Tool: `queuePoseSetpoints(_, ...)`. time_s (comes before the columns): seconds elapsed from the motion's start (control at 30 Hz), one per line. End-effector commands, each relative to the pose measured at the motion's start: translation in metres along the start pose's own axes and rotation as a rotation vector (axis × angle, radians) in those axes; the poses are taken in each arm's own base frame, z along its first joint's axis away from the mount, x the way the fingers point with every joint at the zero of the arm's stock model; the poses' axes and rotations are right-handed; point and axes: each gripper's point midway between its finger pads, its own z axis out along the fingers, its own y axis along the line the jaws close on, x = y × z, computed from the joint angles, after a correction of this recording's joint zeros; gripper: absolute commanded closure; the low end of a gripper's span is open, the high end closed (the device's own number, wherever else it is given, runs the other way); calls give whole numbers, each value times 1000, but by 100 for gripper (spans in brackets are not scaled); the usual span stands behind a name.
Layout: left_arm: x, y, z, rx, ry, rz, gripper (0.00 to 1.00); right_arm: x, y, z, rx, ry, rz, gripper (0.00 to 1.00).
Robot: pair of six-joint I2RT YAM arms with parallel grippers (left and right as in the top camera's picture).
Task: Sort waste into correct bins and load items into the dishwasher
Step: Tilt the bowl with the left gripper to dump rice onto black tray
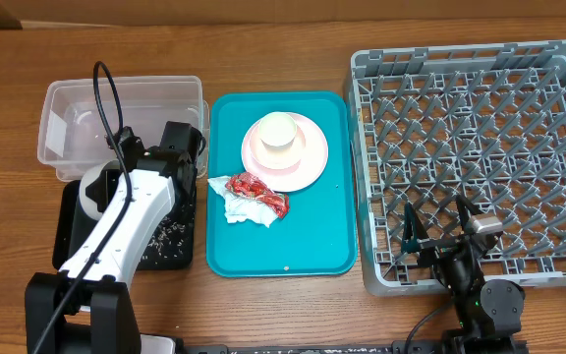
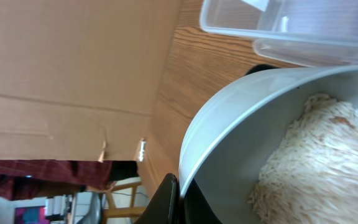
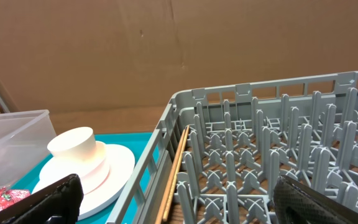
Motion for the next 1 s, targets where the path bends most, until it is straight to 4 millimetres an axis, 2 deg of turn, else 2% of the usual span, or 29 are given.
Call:
queuePoseSetpoints(0.0, -12, 24, -2, -112, -42, -16, 96, 1, -1, 0, 4, -6, -1, 0)
queuePoseSetpoints(0.07, -13, 29, -3, -140, -50, 4, 96, 1, -1, 0, 3, -6, -1, 0)
queuePoseSetpoints(0.3, -13, 27, -4, -137, -44, 95, 96, 1, -1, 0, 4, -6, -1, 0)
queuePoseSetpoints(0.6, -16, 18, -25, -129, -104, 216, 96, 1, -1, 0, 4, -6, -1, 0)
queuePoseSetpoints(0.9, -14, 17, -21, -132, -87, 238, 96, 1, -1, 0, 4, -6, -1, 0)
queuePoseSetpoints(0.97, -14, 17, -21, -143, -83, 300, 96, 1, -1, 0, 4, -6, -1, 0)
